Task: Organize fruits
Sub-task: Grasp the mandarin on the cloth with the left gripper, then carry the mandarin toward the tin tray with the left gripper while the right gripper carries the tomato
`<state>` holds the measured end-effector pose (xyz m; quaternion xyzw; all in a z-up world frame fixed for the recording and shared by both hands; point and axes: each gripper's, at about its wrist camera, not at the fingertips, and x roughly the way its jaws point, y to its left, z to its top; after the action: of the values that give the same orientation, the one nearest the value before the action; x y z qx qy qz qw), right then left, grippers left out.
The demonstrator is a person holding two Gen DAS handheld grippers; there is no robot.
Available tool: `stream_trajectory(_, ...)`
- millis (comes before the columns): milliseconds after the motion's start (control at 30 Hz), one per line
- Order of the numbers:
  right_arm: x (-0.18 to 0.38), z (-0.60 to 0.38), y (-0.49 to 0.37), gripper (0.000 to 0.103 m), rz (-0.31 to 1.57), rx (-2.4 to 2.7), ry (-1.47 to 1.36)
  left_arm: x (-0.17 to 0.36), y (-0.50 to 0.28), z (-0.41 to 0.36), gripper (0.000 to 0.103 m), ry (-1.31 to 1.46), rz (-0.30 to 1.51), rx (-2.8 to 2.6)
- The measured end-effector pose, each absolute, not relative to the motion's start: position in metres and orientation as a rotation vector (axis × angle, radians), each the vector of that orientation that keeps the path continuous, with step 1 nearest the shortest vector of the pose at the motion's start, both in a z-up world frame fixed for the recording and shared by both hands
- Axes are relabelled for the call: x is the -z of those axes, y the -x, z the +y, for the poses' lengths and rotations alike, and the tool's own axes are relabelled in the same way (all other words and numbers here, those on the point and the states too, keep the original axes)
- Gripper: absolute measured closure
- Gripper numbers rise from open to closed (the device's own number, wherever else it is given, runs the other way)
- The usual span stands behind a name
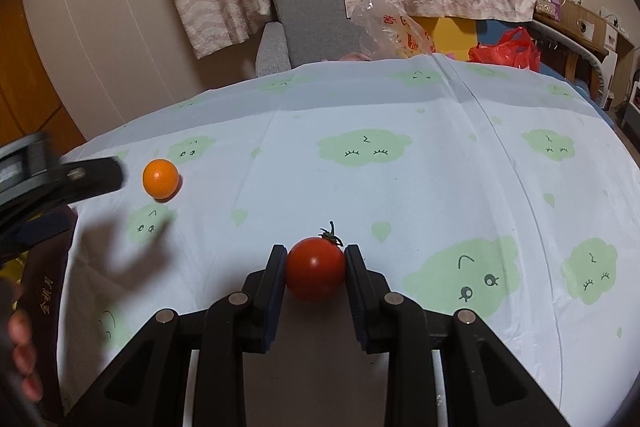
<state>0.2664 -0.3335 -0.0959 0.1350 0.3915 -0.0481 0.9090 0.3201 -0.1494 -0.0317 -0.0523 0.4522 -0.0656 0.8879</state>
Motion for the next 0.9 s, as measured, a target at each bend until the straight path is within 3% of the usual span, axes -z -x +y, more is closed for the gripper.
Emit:
stream_trajectory(367,0.097,-0.337,-0.265,0.073,0.798,0.086,-0.307,0.061,-0.365,-0.164,0.001,0.076,0.925,0.089)
stream_trajectory(433,0.096,-0.337,-0.265,0.073,0.797,0.085,-0.31,0.064,-0.367,-0.167,0.005,0.04,0.907,0.091)
stream_trajectory(533,0.097,-0.337,-0.264,0.073,0.797,0.084,-0.311,0.071,-0.368,-0.174,0.025,-0.045,0.868,0.111)
stream_trajectory(600,0.097,-0.337,-0.264,0.073,0.796,0.082,-0.315,0.078,-0.368,-0.174,0.049,-0.061,0.865,0.136)
stream_trajectory(667,0.097,-0.338,-0.264,0.073,0.795,0.079,-0.32,0.08,-0.368,-0.172,0.062,-0.042,0.877,0.168)
stream_trajectory(900,0.097,-0.338,-0.263,0.073,0.792,0.08,-0.32,0.079,-0.356,-0.161,0.064,0.014,0.864,0.191)
